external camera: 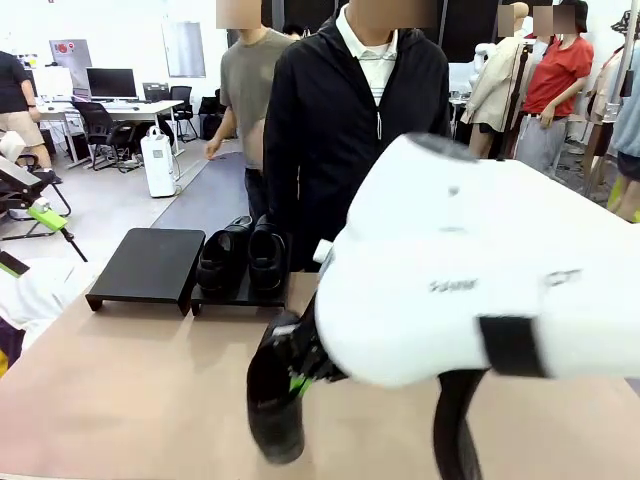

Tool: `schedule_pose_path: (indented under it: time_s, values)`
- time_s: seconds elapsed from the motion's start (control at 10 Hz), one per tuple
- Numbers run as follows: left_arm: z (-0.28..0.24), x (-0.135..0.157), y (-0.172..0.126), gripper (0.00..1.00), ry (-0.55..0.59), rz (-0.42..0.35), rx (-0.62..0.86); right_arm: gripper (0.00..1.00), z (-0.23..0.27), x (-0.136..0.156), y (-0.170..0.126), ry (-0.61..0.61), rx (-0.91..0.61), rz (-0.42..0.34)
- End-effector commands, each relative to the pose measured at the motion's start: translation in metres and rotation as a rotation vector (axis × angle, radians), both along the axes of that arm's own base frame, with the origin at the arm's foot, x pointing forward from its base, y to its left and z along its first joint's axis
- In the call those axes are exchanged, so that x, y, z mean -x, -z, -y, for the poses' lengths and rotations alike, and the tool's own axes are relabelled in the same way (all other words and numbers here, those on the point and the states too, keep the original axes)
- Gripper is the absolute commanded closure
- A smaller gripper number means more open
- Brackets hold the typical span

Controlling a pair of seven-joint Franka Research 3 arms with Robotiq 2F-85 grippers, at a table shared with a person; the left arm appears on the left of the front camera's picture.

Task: Organize the shoes by placing them on the stand.
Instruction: Pick up one Shoe and place it in the middle of the table.

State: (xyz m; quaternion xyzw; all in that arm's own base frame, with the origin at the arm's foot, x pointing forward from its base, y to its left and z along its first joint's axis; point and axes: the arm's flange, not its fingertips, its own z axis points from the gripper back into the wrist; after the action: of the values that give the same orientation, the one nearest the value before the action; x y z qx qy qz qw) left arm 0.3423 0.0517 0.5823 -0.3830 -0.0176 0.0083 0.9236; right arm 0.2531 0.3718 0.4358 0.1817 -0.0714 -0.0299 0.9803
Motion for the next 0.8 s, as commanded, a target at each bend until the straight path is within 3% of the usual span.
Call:
schedule_pose_path:
  time_s: [0.0, 0.2, 0.4, 0.6, 0.7]
  values:
    - [-0.002, 0.002, -0.001, 0.00, 0.001, -0.009, -0.001, 1.00, -0.033, -0.034, 0.030, 0.045, -0.078, -0.013]
    - [-0.002, 0.002, -0.001, 0.00, 0.001, -0.009, -0.001, 1.00, -0.047, -0.048, 0.048, 0.099, -0.166, 0.031]
    - [-0.002, 0.002, -0.001, 0.00, 0.001, -0.009, -0.001, 1.00, -0.056, -0.062, 0.064, 0.134, -0.226, 0.023]
    - [-0.002, 0.002, -0.001, 0.00, 0.001, -0.009, -0.001, 1.00, -0.061, -0.073, 0.078, 0.100, -0.243, -0.064]
    - [-0.002, 0.002, -0.001, 0.00, 0.001, -0.009, -0.001, 1.00, -0.061, -0.077, 0.080, 0.107, -0.225, -0.061]
